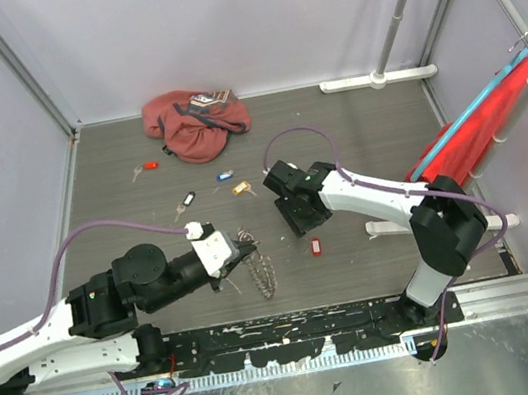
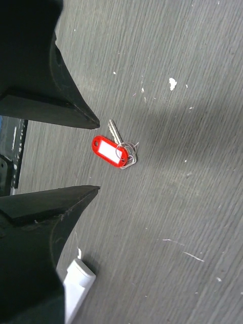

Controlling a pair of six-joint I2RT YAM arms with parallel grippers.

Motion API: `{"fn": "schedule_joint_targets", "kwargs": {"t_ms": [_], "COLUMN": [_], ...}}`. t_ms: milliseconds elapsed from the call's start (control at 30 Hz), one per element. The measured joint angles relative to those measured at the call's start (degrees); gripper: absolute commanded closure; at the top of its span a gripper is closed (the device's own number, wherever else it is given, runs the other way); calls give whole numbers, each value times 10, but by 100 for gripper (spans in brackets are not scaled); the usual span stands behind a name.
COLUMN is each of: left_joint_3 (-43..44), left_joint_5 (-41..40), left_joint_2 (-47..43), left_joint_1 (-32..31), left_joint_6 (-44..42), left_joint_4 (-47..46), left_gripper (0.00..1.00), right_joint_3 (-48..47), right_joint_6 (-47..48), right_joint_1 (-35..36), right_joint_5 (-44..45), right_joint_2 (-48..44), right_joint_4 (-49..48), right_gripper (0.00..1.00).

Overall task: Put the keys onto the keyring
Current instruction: Pick up the key from the center of the board.

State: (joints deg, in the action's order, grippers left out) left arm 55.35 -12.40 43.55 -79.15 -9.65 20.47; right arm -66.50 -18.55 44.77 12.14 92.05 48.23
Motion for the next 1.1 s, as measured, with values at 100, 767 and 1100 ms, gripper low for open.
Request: {"fn": "schedule_joint_targets", "kwargs": {"t_ms": [100,767,1100], "left_joint_3": [0,0,0], "left_joint_5": [-2,0,1], "left_joint_2": [0,43,42], "left_joint_1": [1,18,18], "left_joint_6": [3,5,5], "left_joint_4": [4,4,4], "left_gripper": [100,100,100], "right_joint_3": [-6,-20,-25], "right_joint_6": [29,130,139], "right_joint_1": [0,1,3], "right_joint_5": [-9,-60,-64], "right_joint_2": [12,93,115], "right_joint_4": [-2,2,9], "right_gripper": [49,50,53]}}
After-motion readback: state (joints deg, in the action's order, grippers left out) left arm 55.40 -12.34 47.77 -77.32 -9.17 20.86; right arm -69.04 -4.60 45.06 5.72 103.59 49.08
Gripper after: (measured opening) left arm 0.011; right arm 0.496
